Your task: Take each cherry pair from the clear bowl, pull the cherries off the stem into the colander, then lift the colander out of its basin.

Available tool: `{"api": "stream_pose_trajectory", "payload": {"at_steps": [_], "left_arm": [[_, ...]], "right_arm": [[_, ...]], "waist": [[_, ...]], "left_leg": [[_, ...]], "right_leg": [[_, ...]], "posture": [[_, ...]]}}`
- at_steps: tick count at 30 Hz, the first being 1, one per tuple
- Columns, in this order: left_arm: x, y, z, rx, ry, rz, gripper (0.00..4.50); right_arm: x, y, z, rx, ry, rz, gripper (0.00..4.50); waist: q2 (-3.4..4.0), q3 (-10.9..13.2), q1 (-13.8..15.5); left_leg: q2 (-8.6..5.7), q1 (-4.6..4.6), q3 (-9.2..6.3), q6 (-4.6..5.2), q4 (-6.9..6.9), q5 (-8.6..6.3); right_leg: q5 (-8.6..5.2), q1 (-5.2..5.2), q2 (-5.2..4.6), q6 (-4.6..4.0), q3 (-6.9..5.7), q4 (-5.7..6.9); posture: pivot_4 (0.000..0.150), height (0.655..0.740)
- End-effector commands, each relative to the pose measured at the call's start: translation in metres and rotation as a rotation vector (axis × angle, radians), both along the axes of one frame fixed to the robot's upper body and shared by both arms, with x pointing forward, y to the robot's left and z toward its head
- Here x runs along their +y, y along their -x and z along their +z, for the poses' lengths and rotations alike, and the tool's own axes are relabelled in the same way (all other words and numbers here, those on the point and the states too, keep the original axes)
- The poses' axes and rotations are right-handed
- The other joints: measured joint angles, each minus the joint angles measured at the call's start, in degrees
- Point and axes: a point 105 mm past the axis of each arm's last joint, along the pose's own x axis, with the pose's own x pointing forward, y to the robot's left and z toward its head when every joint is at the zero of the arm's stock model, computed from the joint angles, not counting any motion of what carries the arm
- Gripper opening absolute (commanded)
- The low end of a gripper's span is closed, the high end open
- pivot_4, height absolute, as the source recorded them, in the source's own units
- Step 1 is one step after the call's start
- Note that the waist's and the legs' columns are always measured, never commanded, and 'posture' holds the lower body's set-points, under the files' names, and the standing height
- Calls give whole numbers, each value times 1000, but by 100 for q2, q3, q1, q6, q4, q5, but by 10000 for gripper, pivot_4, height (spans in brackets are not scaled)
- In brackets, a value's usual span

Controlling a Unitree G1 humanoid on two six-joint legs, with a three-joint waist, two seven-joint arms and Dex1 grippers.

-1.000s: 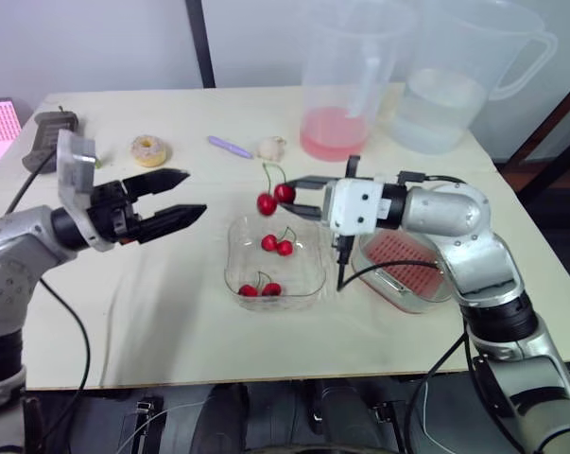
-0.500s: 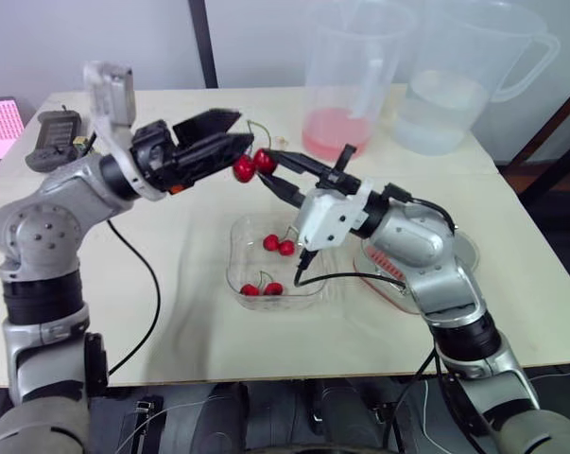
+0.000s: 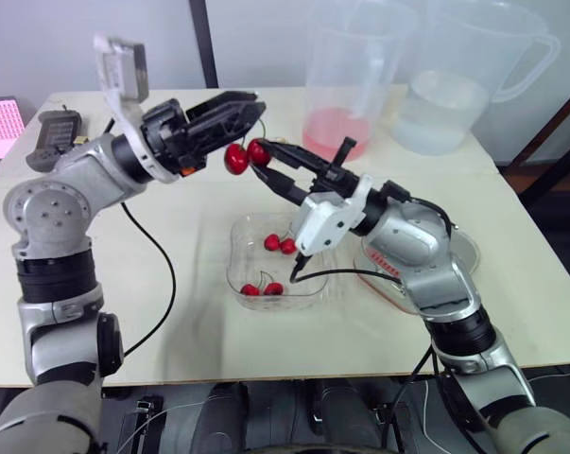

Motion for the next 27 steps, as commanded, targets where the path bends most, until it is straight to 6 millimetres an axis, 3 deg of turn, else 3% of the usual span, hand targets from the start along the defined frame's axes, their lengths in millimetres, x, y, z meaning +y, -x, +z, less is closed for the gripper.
{"api": "stream_pose_trajectory", "payload": {"at_steps": [1, 4, 8, 9, 10, 15, 20, 21, 22, 24, 27], "left_arm": [[0, 4, 11, -38, 24, -21, 17543], [-4, 3, 11, -39, 20, -36, 2340], [-5, 3, 15, -46, 35, -54, 983], [-6, 3, 15, -47, 35, -53, 0], [-6, 3, 15, -50, 33, -51, 0], [-7, 2, 14, -60, 10, -52, 0], [-5, 5, 11, -67, -19, -64, 0], [-5, 5, 10, -69, -24, -67, 0], [-5, 6, 9, -71, -33, -76, 0], [-6, 8, 8, -73, -46, -93, 0], [-10, 11, 5, -75, -60, -126, 0]], "right_arm": [[3, 7, 14, -64, -28, 27, 11170], [3, 7, 14, -67, -28, 26, 11170], [1, 7, 13, -44, -34, 24, 11170], [0, 6, 13, -37, -36, 25, 17593], [0, 6, 13, -29, -38, 27, 20110], [-17, 3, 9, 58, -37, -2, 44183], [-52, -8, 8, 502, -179, 42, 44739], [-58, -10, 9, 621, -225, 69, 44739], [-65, -11, 13, 867, -340, 169, 44739], [-67, 4, 22, 1112, -373, 344, 44739], [-63, 16, 30, 1255, -361, 446, 44739]], "waist": [[0, 0, 0], [0, 0, 1], [0, 0, 2], [0, 0, 3], [0, 0, 3], [0, 0, 13], [-1, 1, 33], [-1, 1, 35], [-1, 1, 32], [2, 8, 27], [2, 10, 14]], "left_leg": [[0, 0, 0, 0, 0, 0], [0, 0, 0, 0, 0, 0], [0, 0, 0, 0, 2, 0], [0, 0, 0, 0, 2, 0], [0, 0, -1, 0, 2, 0], [0, 0, -1, 0, 2, 0], [0, -1, 0, 0, 6, 0], [0, 0, 0, 0, 6, 0], [0, 1, -1, 0, 7, 0], [1, 3, -2, 0, 6, 0], [2, 2, -4, 2, 4, -1]], "right_leg": [[0, 0, 0, 0, 0, 0], [0, 0, 0, 0, 0, 0], [0, 2, 0, 0, 0, -1], [0, 2, 0, 0, 0, -1], [0, 2, 0, 0, 0, 0], [0, 2, 0, 0, 0, -1], [0, 6, -2, -1, 0, -3], [0, 7, -2, -2, 0, -3], [0, 9, -2, -2, -1, -2], [0, 10, -2, -3, -1, -1], [0, 9, -4, -4, -4, -3]], "posture": [[1500, 7400], [1500, 7400], [1500, 7400], [1500, 7400], [1500, 7400], [1500, 7400], [1500, 7400], [1500, 7400], [1500, 7400], [1500, 7400], [1500, 7400]]}}
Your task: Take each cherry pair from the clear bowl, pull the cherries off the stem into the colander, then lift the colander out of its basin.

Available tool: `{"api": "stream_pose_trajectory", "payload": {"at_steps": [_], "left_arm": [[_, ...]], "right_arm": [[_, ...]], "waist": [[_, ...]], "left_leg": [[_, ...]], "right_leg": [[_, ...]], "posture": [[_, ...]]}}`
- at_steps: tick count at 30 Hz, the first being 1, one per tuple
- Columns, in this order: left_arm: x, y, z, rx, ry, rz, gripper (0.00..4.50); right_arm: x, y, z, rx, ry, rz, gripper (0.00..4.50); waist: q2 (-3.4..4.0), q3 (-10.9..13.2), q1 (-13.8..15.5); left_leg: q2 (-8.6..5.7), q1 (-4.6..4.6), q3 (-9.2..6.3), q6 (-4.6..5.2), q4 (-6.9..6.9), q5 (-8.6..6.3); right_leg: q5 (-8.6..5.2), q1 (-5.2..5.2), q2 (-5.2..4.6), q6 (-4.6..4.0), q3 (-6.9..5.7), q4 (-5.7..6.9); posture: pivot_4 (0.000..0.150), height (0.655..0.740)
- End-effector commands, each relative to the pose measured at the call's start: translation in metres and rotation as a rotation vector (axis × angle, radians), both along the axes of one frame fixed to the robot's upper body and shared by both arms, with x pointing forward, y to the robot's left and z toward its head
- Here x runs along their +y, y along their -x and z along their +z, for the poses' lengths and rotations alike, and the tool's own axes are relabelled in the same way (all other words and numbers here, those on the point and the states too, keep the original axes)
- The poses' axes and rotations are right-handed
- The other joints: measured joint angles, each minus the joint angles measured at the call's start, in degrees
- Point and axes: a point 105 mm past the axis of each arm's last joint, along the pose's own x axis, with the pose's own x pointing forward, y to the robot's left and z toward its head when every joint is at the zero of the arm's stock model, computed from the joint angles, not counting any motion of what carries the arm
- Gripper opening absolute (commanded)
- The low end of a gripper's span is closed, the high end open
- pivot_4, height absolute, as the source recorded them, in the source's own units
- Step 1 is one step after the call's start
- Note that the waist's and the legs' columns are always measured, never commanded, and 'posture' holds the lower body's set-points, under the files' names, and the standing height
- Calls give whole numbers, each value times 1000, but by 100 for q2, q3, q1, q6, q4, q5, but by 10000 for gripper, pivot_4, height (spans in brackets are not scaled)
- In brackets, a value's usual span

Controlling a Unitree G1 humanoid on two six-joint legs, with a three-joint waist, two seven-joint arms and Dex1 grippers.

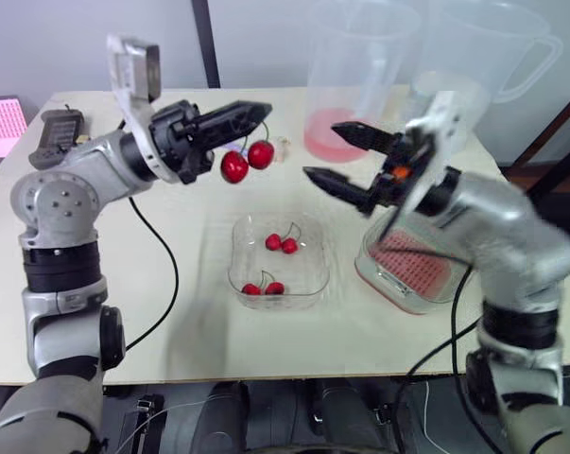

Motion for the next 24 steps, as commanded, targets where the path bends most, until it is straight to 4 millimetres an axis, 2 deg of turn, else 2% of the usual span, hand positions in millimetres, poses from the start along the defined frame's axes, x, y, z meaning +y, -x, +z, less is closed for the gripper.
{"api": "stream_pose_trajectory", "payload": {"at_steps": [1, 6, 11, 15, 19, 24], "left_arm": [[-4, 9, 4, -48, -15, -40, 0], [-13, 12, 3, -57, -12, -66, 0], [-14, 12, 2, -62, -6, -61, 0], [-16, 13, -1, -61, -4, -52, 0], [-17, 12, -2, -62, -4, -48, 0], [-20, 13, -1, -67, 2, -52, 0]], "right_arm": [[10, 23, 12, 124, -48, 171, 44739], [29, 25, 4, 226, -60, 210, 44739], [37, 12, 0, 267, -74, 158, 44739], [45, 10, 0, 286, -92, 166, 44739], [46, 10, 0, 301, -114, 167, 32370], [47, 13, -3, 313, -105, 181, 32370]], "waist": [[0, 0, -12], [0, 0, -18], [0, 0, -18], [0, 0, -23], [0, 0, -23], [0, 0, -23]], "left_leg": [[0, 1, -1, 2, -3, -1], [-1, -1, -1, 5, -1, -3], [-2, -5, -1, 5, 1, -3], [-2, -5, -1, 5, 0, -3], [-2, -6, -1, 5, 0, -3], [-2, -7, -1, 5, 0, -3]], "right_leg": [[-1, 0, 1, 0, -1, -1], [-2, 0, 2, -1, -1, -5], [-1, -2, 2, 1, 0, -6], [-1, -2, 2, 2, 0, -5], [-1, -3, 2, 2, 0, -6], [-1, -3, 2, 2, 0, -7]], "posture": [[1500, 7400], [1500, 7400], [1500, 7400], [1500, 7400], [1500, 7400], [1500, 7400]]}}
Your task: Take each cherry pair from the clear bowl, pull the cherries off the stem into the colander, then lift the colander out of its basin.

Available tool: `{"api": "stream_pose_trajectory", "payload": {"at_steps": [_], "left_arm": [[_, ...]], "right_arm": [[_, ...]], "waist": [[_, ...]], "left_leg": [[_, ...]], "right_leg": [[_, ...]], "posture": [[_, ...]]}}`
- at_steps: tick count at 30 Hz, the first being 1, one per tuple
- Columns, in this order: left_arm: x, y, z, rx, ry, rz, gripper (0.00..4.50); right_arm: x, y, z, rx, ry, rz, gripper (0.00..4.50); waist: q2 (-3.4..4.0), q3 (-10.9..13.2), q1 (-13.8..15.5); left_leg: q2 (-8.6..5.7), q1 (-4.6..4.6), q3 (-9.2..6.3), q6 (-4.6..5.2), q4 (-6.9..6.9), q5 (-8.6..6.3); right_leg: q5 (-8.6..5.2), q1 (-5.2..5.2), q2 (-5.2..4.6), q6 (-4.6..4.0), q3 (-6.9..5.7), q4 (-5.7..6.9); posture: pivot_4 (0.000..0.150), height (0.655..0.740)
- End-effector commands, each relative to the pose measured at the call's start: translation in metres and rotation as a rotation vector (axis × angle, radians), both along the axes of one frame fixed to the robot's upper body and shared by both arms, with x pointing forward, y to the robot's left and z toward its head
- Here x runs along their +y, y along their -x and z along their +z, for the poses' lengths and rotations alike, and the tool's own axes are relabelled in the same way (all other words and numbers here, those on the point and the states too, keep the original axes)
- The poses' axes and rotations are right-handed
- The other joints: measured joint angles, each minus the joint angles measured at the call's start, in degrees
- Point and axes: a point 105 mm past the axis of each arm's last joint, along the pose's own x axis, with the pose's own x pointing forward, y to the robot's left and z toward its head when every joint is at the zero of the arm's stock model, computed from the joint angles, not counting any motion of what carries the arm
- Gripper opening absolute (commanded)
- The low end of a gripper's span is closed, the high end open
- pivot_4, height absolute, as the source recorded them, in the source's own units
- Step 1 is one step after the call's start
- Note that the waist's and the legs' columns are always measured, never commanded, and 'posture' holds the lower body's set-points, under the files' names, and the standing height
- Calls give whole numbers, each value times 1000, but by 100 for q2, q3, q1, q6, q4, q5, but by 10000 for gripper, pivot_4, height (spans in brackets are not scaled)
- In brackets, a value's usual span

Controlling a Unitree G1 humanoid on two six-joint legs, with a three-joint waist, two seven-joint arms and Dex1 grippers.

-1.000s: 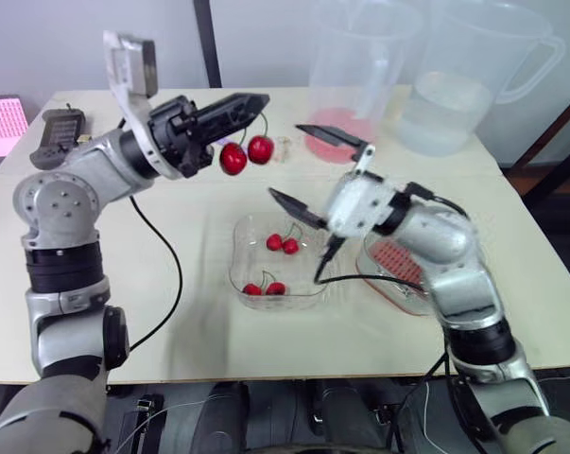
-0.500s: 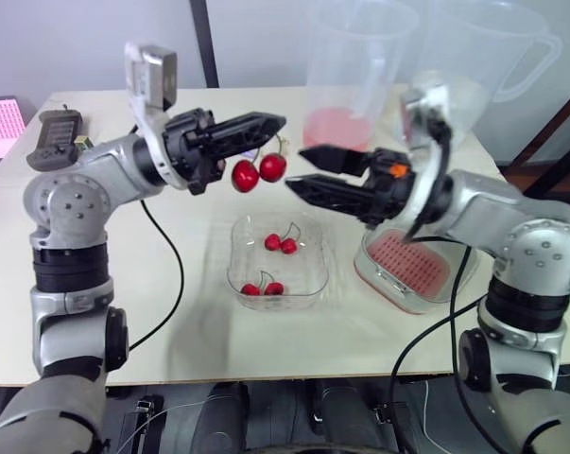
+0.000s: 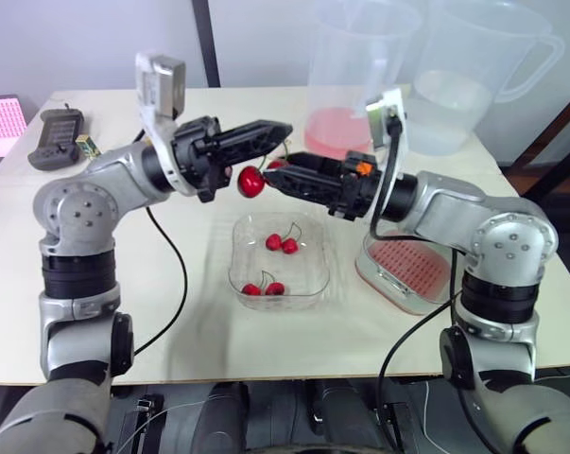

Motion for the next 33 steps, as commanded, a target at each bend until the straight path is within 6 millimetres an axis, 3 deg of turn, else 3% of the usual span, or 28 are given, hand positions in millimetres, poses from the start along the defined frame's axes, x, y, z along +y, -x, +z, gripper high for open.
{"api": "stream_pose_trajectory", "payload": {"at_steps": [1, 11, 14, 17, 26, 33], "left_arm": [[-1, 5, 10, -61, 16, 1, 0], [-7, 6, 10, -58, 46, 1, 0], [-8, 6, 12, -59, 53, -1, 0], [-9, 6, 11, -59, 48, -3, 0], [-7, 5, 9, -65, 35, -2, 0], [-8, 3, 9, -70, 38, -6, 0]], "right_arm": [[0, 6, 9, -31, -23, 19, 32370], [-1, 9, 6, -17, -6, 37, 32370], [0, 10, 6, -13, -7, 42, 24520], [-1, 10, 7, -15, -12, 37, 11328], [-5, 12, 4, -9, 13, 37, 11328], [-15, 27, -25, 56, 164, 110, 11328]], "waist": [[0, 0, -2], [0, 0, -2], [0, 0, -4], [0, 0, -9], [-1, 1, -8], [-9, 7, 9]], "left_leg": [[0, 0, 0, 0, 0, 0], [0, 0, 0, 0, 0, 0], [0, -1, 0, 0, -1, 0], [0, -1, 0, 0, -1, 0], [0, -1, 0, 0, -1, 0], [0, -6, 0, 0, -1, 0]], "right_leg": [[0, 0, 0, 0, 0, 0], [0, 0, 0, 0, 0, -1], [0, 0, 0, 0, 0, -2], [-1, -1, 0, -1, 0, -2], [-1, -1, 0, -1, 0, -3], [-1, -1, -1, -1, 0, -12]], "posture": [[1500, 7400], [1500, 7400], [1500, 7400], [1500, 7400], [1500, 7400], [1500, 7400]]}}
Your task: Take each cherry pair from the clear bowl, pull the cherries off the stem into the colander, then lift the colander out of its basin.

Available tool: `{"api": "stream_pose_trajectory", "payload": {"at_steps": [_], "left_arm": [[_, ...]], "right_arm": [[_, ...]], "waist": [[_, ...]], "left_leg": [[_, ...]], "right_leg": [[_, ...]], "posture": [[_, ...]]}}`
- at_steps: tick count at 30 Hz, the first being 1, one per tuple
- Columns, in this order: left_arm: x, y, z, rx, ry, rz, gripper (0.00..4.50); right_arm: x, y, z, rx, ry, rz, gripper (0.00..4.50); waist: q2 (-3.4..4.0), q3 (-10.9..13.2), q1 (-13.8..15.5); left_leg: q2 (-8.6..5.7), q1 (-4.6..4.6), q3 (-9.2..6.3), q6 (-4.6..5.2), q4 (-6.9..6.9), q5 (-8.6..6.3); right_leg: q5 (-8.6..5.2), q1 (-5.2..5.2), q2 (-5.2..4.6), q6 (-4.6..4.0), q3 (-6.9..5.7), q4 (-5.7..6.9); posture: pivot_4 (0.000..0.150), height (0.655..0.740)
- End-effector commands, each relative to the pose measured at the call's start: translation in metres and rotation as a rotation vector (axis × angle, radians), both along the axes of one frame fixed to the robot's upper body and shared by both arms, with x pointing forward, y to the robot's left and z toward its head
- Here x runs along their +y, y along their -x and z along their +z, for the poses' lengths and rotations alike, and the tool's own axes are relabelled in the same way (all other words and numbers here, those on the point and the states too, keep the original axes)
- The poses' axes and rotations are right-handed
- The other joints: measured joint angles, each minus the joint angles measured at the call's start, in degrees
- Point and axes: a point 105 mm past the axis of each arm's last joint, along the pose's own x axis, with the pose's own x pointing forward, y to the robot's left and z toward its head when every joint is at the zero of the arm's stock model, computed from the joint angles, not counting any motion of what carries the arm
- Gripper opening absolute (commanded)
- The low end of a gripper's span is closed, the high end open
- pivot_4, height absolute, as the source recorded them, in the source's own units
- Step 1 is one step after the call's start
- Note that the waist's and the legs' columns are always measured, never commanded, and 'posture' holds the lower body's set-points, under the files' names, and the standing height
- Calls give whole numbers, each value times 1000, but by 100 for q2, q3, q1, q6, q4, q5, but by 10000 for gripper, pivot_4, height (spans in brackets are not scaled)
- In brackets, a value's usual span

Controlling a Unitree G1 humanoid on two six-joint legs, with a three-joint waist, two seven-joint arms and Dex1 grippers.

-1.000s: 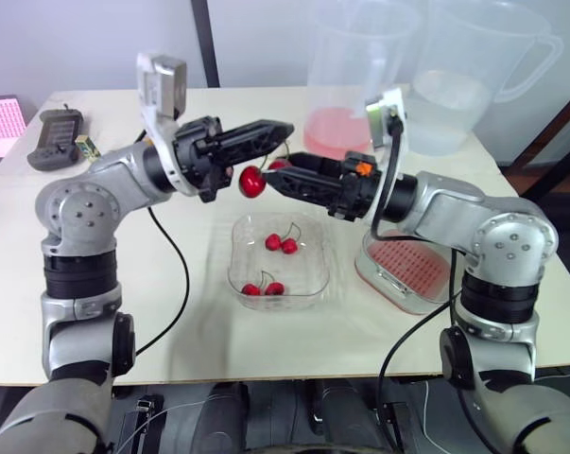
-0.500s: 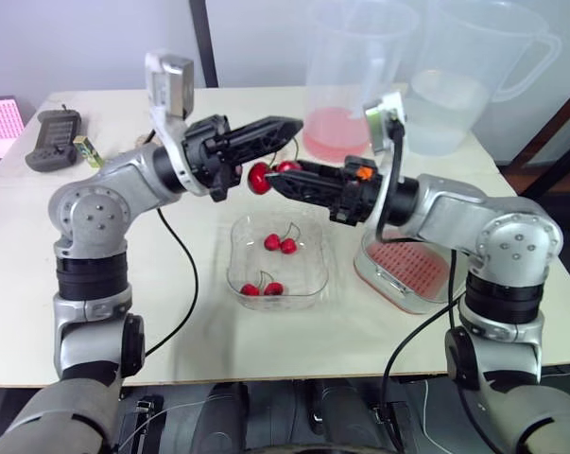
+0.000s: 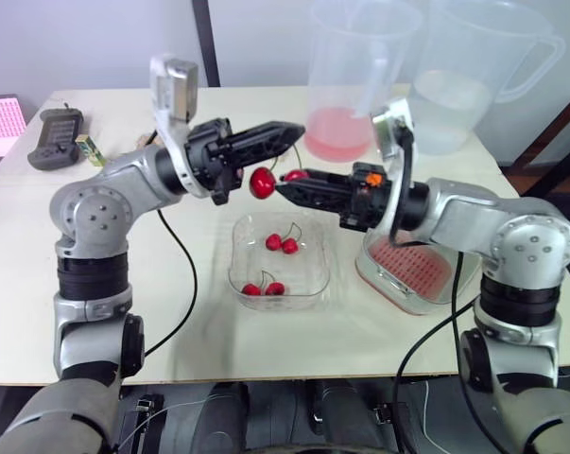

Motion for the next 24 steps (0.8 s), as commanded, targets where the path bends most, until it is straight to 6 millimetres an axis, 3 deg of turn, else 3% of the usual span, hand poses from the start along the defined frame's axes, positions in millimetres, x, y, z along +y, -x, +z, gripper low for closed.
{"api": "stream_pose_trajectory", "payload": {"at_steps": [1, 5, 17, 19, 24], "left_arm": [[5, 2, 13, -60, 35, 8, 0], [8, 1, 10, -60, 25, 6, 0], [3, -3, 10, -60, 44, -15, 0], [2, -3, 9, -61, 43, -17, 0], [5, -4, 8, -67, 36, -1, 0]], "right_arm": [[-7, 15, -20, 23, 115, 58, 11328], [-19, 23, -32, 22, 190, 58, 11328], [-51, 27, -17, -45, 268, -16, 11328], [-63, 22, -13, -74, 307, -61, 11328], [-126, -3, -22, -143, 645, -280, 11328]], "waist": [[-2, 3, 7], [-5, 8, 10], [-11, 39, 15], [-12, 40, 35], [-10, 42, 153]], "left_leg": [[0, -1, 0, 0, 0, 0], [-1, -5, 1, 1, -1, -1], [-1, -14, 1, 3, -3, -2], [-1, -19, 1, 3, -3, -2], [-4, -36, 2, 6, -1, -5]], "right_leg": [[0, 0, 0, 0, 0, -3], [0, 0, -1, 0, 0, -14], [1, -1, -1, 1, 0, -33], [1, -1, -1, 1, 0, -40], [1, -8, -2, 2, -1, -59]], "posture": [[1500, 7400], [1500, 7400], [1500, 7400], [1500, 7400], [1500, 7400]]}}
